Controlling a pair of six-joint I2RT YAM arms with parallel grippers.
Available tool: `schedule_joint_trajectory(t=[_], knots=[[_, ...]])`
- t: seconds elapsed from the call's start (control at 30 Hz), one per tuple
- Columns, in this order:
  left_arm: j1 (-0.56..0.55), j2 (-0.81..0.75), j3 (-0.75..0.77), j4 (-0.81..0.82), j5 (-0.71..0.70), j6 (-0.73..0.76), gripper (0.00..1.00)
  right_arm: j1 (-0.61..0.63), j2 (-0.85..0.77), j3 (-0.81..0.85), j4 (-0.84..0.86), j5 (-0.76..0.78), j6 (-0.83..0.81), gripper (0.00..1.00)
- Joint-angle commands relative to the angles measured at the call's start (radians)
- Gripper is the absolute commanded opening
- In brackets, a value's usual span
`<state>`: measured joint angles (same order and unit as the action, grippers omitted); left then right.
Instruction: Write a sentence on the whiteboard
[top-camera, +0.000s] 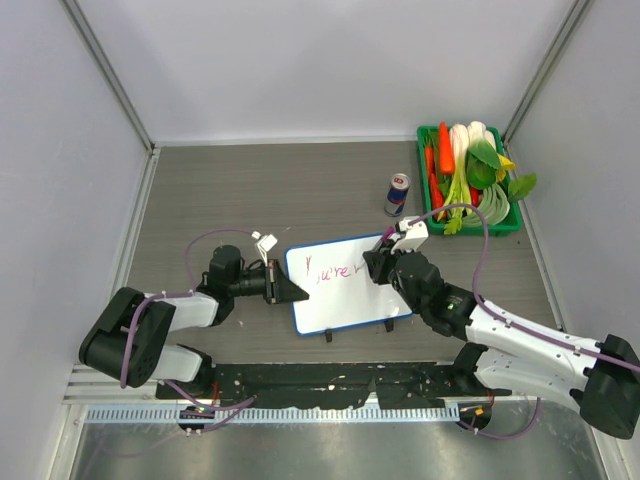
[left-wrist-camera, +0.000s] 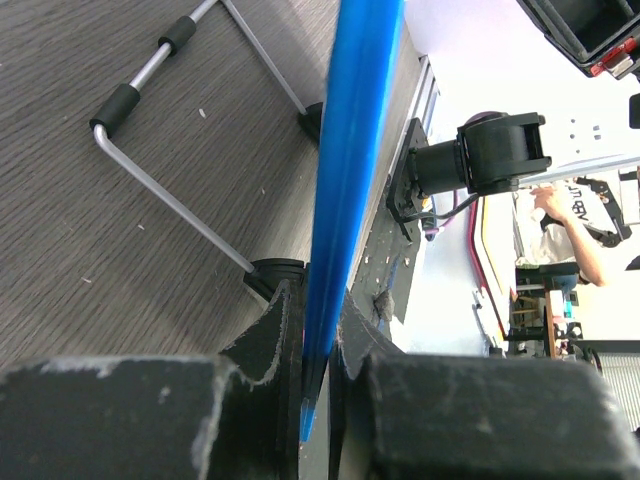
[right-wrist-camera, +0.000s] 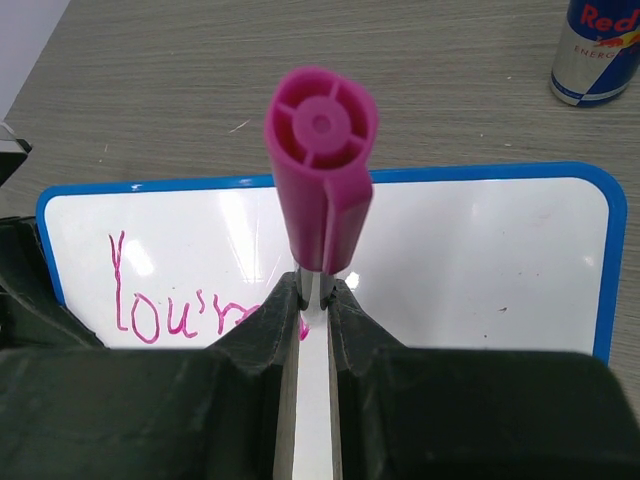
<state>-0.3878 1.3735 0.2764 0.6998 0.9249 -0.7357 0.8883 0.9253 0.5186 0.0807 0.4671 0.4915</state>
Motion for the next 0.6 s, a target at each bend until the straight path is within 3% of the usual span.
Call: schedule_joint_trajectory(t=[0.0, 0.57], knots=[[0.001, 0.019, 0.0, -0.088, -0.095, 0.022, 0.0, -0.005, 0.012, 0.04, 0.03, 0.062, -0.024, 0.01], [0.001, 0.019, 0.001, -0.089, -0.094, 0.022, 0.0, -0.025, 0.026, 0.05, 0.039, 0.068, -0.011, 0.02]])
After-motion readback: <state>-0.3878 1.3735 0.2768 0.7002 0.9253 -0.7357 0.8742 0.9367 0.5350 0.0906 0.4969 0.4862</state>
